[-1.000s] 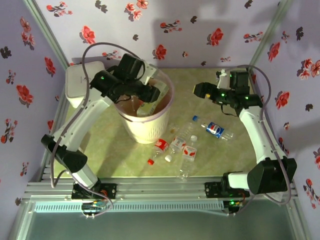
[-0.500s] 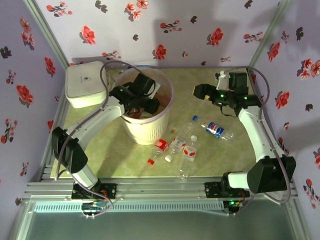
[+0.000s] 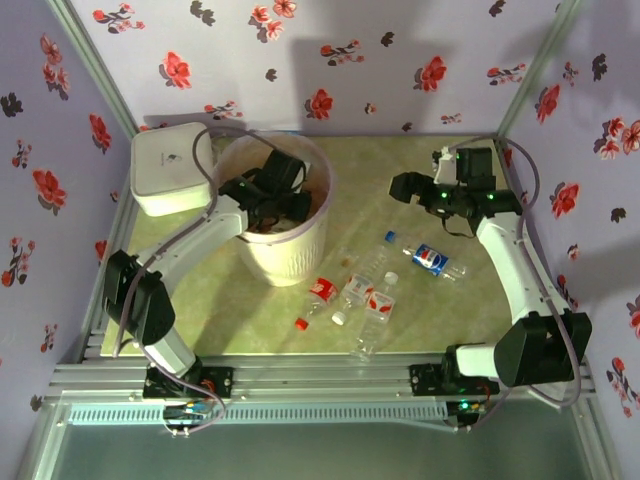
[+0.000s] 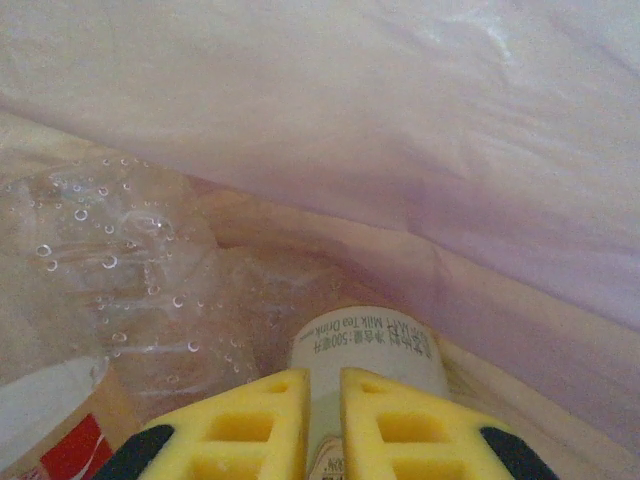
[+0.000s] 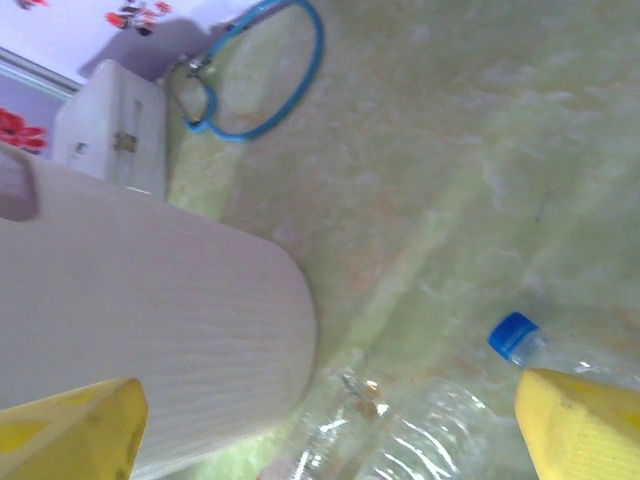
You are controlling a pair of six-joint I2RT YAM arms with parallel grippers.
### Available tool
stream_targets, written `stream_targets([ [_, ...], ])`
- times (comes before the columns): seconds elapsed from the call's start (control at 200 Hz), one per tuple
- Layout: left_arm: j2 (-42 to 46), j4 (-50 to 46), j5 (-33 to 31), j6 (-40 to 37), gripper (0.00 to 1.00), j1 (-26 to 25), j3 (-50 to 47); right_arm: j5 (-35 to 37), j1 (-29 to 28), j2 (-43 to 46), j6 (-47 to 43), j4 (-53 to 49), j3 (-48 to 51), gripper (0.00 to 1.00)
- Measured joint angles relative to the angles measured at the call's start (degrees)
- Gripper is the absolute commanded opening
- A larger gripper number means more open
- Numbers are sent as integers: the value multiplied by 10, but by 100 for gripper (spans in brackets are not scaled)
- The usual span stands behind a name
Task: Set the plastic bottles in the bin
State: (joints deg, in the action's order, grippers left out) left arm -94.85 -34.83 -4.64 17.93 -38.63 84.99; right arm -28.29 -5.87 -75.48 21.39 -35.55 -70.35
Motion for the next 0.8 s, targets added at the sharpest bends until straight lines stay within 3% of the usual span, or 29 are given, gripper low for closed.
stream_targets([
  [0.16,-8,8,-25,3,20,24,-2,72,0,6,0,-60,0,99],
  [0.265,-10,9,-34,1,37,30,1,119,0,24,22,-92,9,99],
  [0.34,-10,2,-38,-4,47,30,14,167,0,50,63,-112,34,99],
  [0.55,-8,-8,-38,-39,64,32,61,292,4,119,198,-164,107,96],
  [0.665,-1,-25,-25,-63,77,32,93,320,10,142,273,-165,143,91],
  [0.8,22,-47,-16,-91,85,29,124,325,41,158,354,-151,204,90],
])
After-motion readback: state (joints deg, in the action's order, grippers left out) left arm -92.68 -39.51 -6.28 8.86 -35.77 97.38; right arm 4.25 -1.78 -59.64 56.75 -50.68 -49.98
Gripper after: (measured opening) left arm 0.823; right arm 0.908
